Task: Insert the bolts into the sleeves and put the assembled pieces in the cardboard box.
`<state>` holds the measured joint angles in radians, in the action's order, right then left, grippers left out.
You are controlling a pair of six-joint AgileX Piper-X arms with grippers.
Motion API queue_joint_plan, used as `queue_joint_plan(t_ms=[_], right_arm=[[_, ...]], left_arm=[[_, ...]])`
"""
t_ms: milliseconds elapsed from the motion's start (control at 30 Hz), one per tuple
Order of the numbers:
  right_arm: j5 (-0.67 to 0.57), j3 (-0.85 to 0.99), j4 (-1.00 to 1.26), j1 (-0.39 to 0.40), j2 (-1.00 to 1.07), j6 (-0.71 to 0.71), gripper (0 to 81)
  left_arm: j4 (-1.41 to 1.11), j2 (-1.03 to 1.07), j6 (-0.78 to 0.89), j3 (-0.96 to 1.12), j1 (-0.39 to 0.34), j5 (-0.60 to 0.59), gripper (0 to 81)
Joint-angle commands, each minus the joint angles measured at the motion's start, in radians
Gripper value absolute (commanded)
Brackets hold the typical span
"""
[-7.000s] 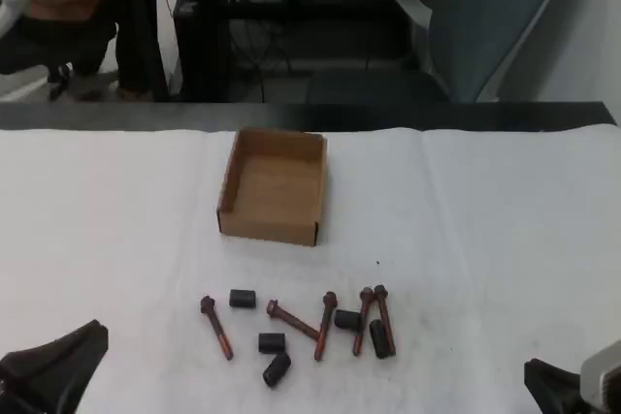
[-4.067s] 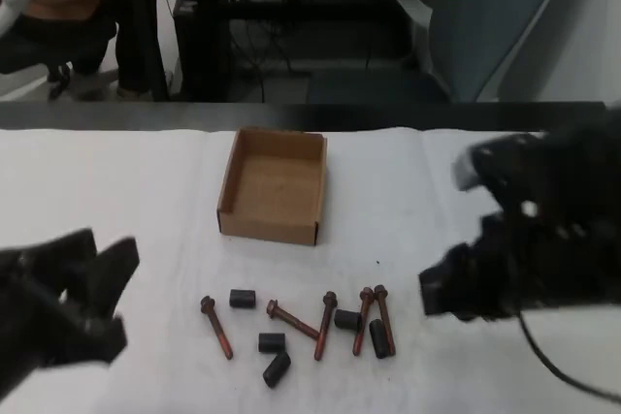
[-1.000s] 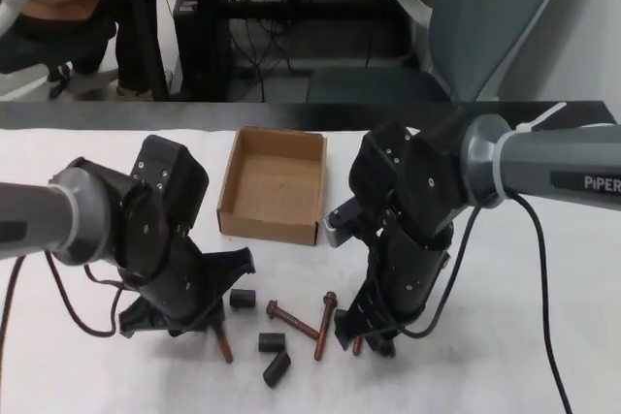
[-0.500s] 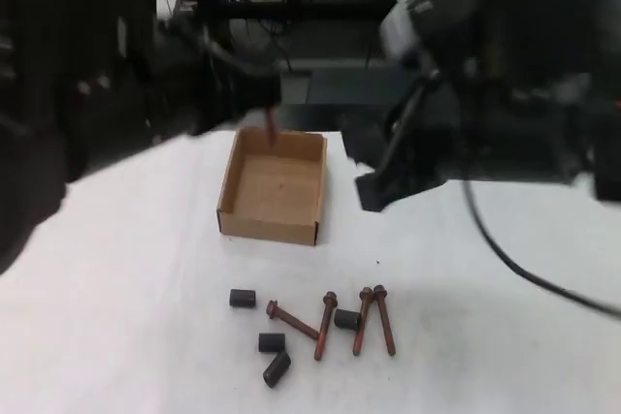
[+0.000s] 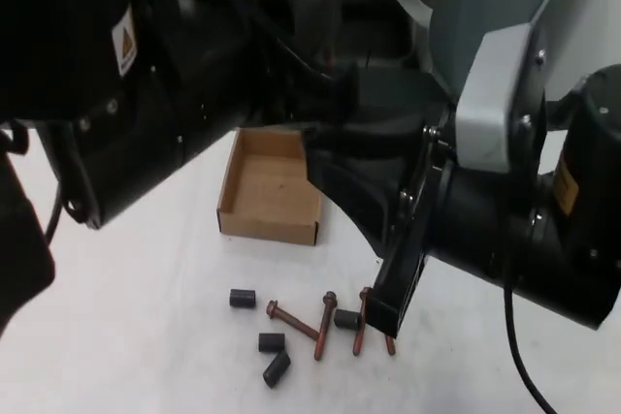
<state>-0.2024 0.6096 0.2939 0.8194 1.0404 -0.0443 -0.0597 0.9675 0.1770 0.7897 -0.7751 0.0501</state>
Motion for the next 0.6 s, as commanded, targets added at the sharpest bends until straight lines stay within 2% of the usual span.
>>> queue_joint_plan(t_ms=[0,233,367,567], right_arm=[[-0.002,0.002,0.067,0.008,-0.007,-0.001,0.6],[0.012,0.002,0.078,0.008,-0.007,0.001,0.6],[0.126,0.002,0.062,0.006,-0.007,0.088,0.6],[0.138,0.002,0.060,0.002,-0.007,0.097,0.6]], left_arm=[[-0.012,-0.003,-0.011,0.004,-0.006,0.024,1.8],[-0.021,-0.009,-0.054,0.004,-0.003,0.036,1.8],[-0.055,-0.026,-0.054,0.004,-0.003,0.038,1.8],[-0.063,-0.043,-0.070,0.004,-0.003,0.038,1.8]])
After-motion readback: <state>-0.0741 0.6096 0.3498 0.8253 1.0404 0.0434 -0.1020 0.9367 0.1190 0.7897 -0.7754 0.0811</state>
